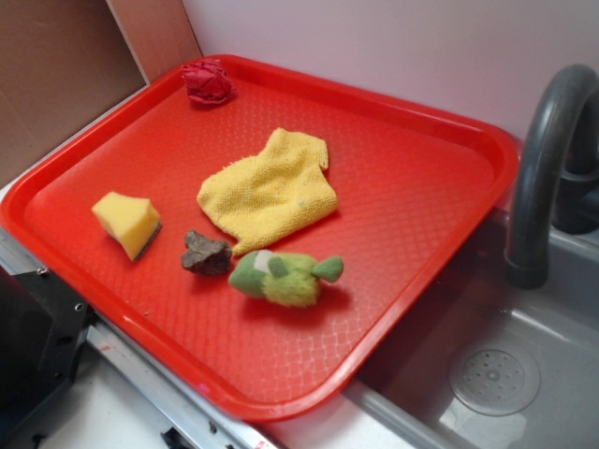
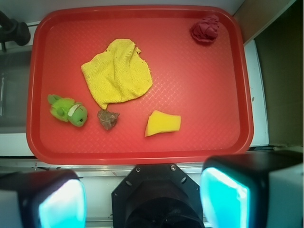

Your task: Grab the green animal.

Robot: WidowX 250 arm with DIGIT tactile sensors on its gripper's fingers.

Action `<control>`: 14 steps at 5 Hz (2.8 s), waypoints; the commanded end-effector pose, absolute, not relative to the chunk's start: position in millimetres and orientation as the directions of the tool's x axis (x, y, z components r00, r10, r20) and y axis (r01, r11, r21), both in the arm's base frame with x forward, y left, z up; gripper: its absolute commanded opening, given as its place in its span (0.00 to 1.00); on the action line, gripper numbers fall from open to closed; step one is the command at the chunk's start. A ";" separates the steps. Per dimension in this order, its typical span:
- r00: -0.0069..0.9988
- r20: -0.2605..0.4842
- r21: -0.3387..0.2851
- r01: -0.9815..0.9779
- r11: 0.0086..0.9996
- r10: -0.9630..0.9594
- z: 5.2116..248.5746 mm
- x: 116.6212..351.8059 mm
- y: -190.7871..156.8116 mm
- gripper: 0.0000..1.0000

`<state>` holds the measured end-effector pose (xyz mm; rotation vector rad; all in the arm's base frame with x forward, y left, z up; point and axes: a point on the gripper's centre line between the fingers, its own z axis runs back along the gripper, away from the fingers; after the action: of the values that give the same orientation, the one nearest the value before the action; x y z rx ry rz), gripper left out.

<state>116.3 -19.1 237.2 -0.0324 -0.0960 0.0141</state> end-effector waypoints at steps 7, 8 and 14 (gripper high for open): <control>0.628 0.009 -0.017 0.778 0.628 -0.778 83.8 189.1 -121.6 1.00; 0.605 -0.068 -0.012 0.795 0.607 -0.793 53.3 181.4 -134.5 1.00; 0.895 0.014 0.011 0.445 0.896 -0.445 122.9 178.3 -110.7 0.00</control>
<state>181.1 -99.0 116.3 0.0273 0.0306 -0.4557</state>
